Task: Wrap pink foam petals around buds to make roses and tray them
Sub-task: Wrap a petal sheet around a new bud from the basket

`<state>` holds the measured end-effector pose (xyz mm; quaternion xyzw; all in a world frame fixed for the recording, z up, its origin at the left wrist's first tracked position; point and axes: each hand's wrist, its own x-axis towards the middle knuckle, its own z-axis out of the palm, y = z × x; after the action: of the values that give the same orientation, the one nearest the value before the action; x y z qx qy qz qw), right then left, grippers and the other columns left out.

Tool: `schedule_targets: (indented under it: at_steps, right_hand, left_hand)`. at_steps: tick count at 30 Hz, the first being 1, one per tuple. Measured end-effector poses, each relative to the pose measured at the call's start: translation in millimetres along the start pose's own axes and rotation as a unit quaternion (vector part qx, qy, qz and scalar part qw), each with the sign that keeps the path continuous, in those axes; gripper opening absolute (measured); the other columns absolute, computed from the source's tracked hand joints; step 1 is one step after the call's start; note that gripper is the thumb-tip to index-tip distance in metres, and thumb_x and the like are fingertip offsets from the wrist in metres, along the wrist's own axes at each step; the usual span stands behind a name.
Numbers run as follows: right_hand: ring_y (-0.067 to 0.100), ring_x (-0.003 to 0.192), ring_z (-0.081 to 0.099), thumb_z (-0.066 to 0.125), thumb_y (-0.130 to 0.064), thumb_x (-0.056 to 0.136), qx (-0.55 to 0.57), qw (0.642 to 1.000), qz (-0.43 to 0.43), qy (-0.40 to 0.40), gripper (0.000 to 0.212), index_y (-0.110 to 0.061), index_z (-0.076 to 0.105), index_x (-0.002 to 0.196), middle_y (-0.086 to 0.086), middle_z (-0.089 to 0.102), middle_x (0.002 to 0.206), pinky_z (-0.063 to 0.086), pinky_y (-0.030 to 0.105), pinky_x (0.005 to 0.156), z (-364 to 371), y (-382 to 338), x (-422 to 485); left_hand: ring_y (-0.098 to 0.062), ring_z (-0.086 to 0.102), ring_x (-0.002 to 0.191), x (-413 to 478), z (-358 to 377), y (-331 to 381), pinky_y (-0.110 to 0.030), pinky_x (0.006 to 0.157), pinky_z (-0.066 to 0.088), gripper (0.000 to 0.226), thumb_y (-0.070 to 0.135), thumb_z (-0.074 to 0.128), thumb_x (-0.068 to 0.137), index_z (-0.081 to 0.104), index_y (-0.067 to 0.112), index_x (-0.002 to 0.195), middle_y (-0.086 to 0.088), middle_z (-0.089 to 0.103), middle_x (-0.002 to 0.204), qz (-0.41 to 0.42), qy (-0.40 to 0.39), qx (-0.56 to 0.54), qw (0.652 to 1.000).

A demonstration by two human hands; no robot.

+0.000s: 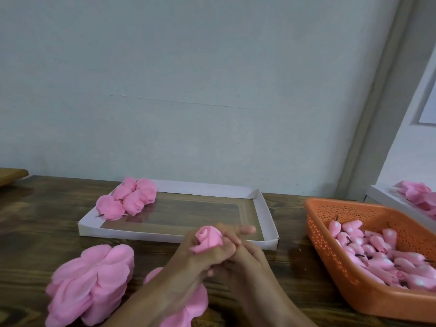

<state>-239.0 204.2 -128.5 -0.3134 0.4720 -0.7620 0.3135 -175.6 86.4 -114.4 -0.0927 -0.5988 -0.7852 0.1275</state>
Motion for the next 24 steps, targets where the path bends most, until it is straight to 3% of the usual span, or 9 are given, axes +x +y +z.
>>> schedule_targets:
  at_steps: [3, 6, 8, 10, 14, 18, 21, 23, 24]
  right_hand:
    - [0.02, 0.089, 0.07, 0.065, -0.024, 0.095, 0.033, 0.998, 0.051, 0.014, 0.027, -0.009, 0.078, 0.113, 0.015, 0.072, 0.099, 0.056, 0.03, 0.074, 2.8, 4.7, 3.3]
    - [0.023, 0.091, 0.071, 0.073, -0.025, 0.092, 0.072, 0.995, 0.063, 0.01, 0.031, -0.012, 0.076, 0.121, 0.016, 0.074, 0.103, 0.057, 0.032, 0.074, 2.5, 5.5, 3.5]
    - [0.027, 0.1, 0.073, 0.077, -0.02, 0.09, 0.099, 0.994, 0.049, -0.005, 0.038, -0.011, 0.073, 0.127, 0.019, 0.074, 0.117, 0.059, 0.034, 0.078, 1.1, 4.7, 1.1]
    - [0.028, 0.104, 0.072, 0.077, -0.018, 0.091, 0.098, 0.995, 0.029, -0.02, 0.044, -0.007, 0.069, 0.133, 0.023, 0.072, 0.123, 0.059, 0.034, 0.082, -0.7, 2.7, -1.5]
    - [0.026, 0.083, 0.068, 0.081, -0.017, 0.087, 0.108, 0.993, 0.054, -0.007, 0.041, 0.002, 0.072, 0.122, 0.022, 0.065, 0.095, 0.059, 0.034, 0.073, 5.0, 3.5, -2.9]
    - [0.023, 0.073, 0.065, 0.081, -0.026, 0.078, 0.137, 0.981, 0.12, 0.066, 0.032, -0.009, 0.077, 0.105, 0.014, 0.06, 0.085, 0.053, 0.033, 0.056, 20.9, 10.0, 0.4]
    - [0.022, 0.073, 0.068, 0.085, -0.03, 0.083, 0.019, 0.989, 0.115, 0.09, 0.022, -0.018, 0.079, 0.101, 0.011, 0.066, 0.083, 0.055, 0.033, 0.061, 20.2, 6.7, -2.5]
    - [0.013, 0.08, 0.073, 0.072, -0.039, 0.097, -0.122, 0.985, 0.066, 0.1, 0.013, -0.031, 0.08, 0.104, 0.0, 0.075, 0.084, 0.058, 0.027, 0.071, 13.9, 2.5, -7.9]
    - [0.008, 0.082, 0.074, 0.064, -0.045, 0.1, -0.173, 0.978, 0.026, 0.112, 0.018, -0.036, 0.08, 0.104, -0.004, 0.078, 0.086, 0.057, 0.025, 0.073, 9.3, 0.0, -10.9]
  left_hand:
    - [-0.024, 0.074, 0.101, 0.6, 2.4, 0.1, -0.02, 0.053, 0.044, 0.023, 0.037, 0.074, 0.084, 0.071, 0.015, 0.089, -0.006, 0.074, 0.128, 0.013, 0.044, 0.054, 0.997]
    - [-0.027, 0.075, 0.106, 3.1, 1.9, -1.2, -0.026, 0.069, 0.061, 0.03, 0.038, 0.075, 0.086, 0.07, 0.008, 0.087, -0.011, 0.078, 0.116, 0.033, 0.073, 0.068, 0.994]
    - [-0.03, 0.074, 0.111, 4.9, -0.1, -4.2, -0.03, 0.082, 0.062, 0.035, 0.036, 0.075, 0.086, 0.07, 0.002, 0.09, -0.015, 0.078, 0.11, 0.052, 0.093, 0.071, 0.992]
    - [-0.031, 0.074, 0.11, 6.0, 0.0, -5.2, -0.03, 0.082, 0.061, 0.033, 0.037, 0.076, 0.085, 0.073, 0.004, 0.087, -0.017, 0.079, 0.104, 0.066, 0.11, 0.063, 0.99]
    - [-0.037, 0.075, 0.101, 5.2, 0.2, -3.7, -0.03, 0.079, 0.06, 0.026, 0.035, 0.077, 0.084, 0.072, 0.012, 0.074, -0.019, 0.077, 0.088, 0.072, 0.099, 0.061, 0.991]
    - [-0.043, 0.074, 0.092, 4.5, -0.6, -6.8, -0.035, 0.079, 0.058, 0.029, 0.026, 0.081, 0.081, 0.066, 0.005, 0.067, -0.024, 0.071, 0.077, 0.081, 0.082, 0.023, 0.993]
    - [-0.039, 0.075, 0.089, 3.8, 0.7, -7.2, -0.032, 0.073, 0.058, 0.033, 0.031, 0.081, 0.08, 0.069, 0.004, 0.066, -0.026, 0.074, 0.082, 0.06, 0.08, 0.027, 0.995]
    - [-0.041, 0.073, 0.086, 4.1, 2.5, -9.1, -0.035, 0.066, 0.057, 0.039, 0.035, 0.079, 0.082, 0.071, -0.001, 0.071, -0.025, 0.077, 0.091, 0.047, 0.091, 0.046, 0.994]
    - [-0.044, 0.073, 0.087, 4.8, 0.9, -11.5, -0.04, 0.067, 0.057, 0.044, 0.035, 0.079, 0.083, 0.069, -0.007, 0.075, -0.023, 0.078, 0.095, 0.06, 0.106, 0.056, 0.991]
